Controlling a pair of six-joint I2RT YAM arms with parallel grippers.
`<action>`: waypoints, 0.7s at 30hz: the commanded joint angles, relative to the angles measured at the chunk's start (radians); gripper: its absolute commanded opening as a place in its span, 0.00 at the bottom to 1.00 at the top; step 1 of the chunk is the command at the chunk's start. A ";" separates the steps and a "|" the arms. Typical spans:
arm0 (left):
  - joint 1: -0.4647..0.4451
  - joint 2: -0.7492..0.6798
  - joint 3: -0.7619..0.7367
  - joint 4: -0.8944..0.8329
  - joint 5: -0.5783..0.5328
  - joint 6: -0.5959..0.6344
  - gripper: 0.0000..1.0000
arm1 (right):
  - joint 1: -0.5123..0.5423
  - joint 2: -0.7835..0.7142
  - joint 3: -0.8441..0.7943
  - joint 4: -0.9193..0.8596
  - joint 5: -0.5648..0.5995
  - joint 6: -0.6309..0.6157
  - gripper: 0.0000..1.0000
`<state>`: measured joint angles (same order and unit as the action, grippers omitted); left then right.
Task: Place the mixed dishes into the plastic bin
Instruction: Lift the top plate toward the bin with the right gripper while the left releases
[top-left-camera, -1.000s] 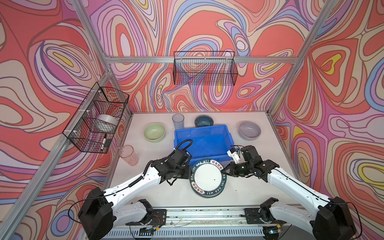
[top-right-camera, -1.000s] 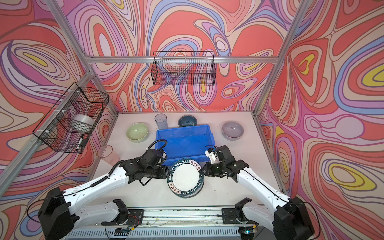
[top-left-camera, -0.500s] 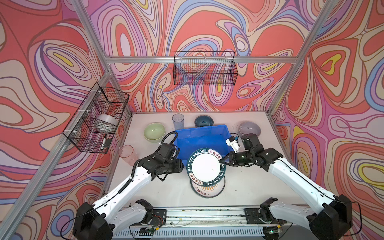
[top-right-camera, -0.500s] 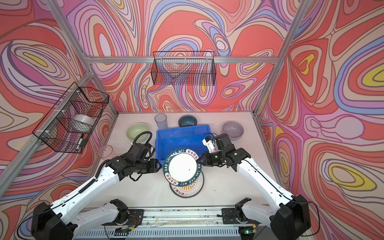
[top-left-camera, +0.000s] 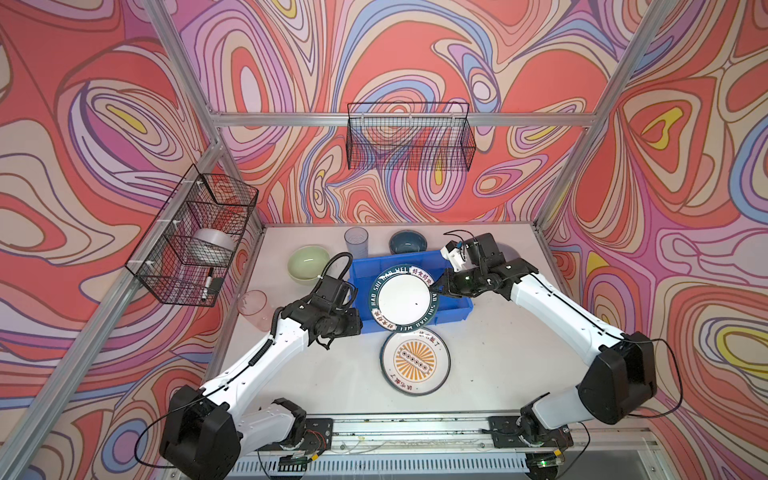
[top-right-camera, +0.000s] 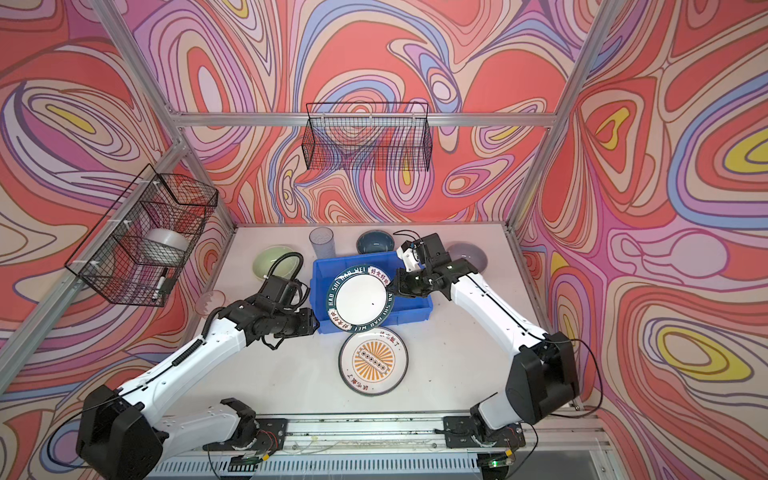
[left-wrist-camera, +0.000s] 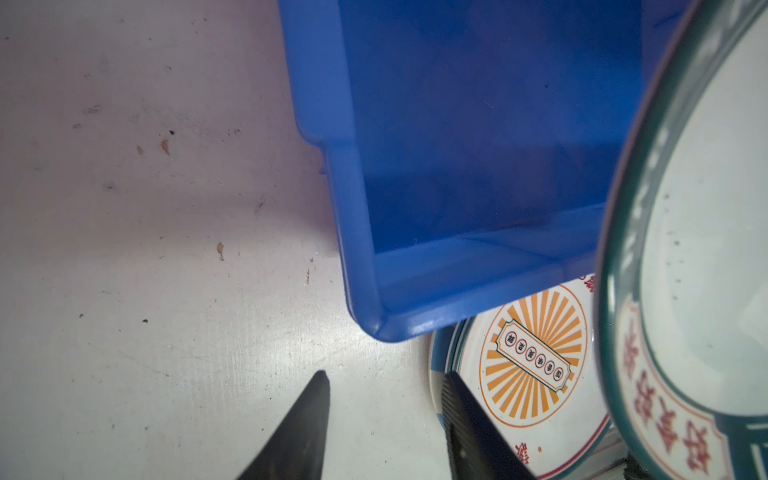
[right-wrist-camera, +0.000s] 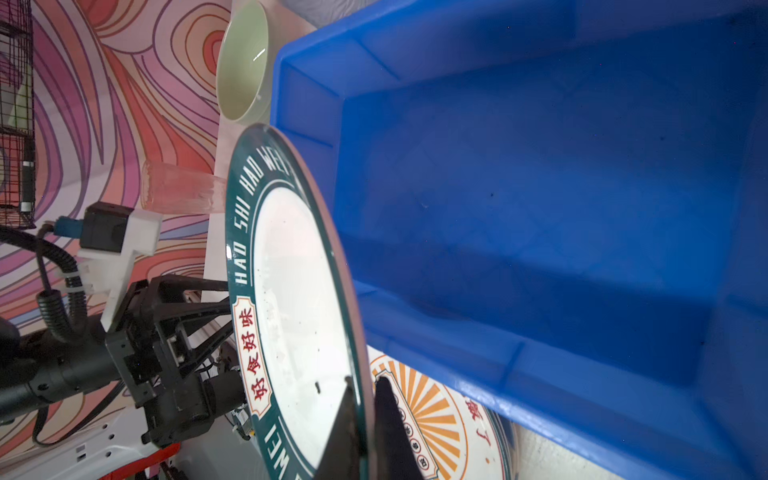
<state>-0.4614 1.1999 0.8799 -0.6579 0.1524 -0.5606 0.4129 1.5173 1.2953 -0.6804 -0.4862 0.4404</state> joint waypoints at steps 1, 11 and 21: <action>0.011 0.027 0.036 0.004 -0.040 0.033 0.45 | -0.006 0.049 0.073 0.025 0.055 -0.013 0.00; 0.030 0.131 0.068 0.016 -0.040 0.064 0.32 | -0.004 0.190 0.165 0.018 0.134 -0.032 0.00; 0.048 0.158 0.052 0.035 -0.024 0.065 0.24 | -0.002 0.319 0.189 0.048 0.105 -0.031 0.00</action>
<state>-0.4236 1.3464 0.9298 -0.6106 0.1333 -0.5049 0.4110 1.8015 1.4643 -0.6460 -0.3595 0.4232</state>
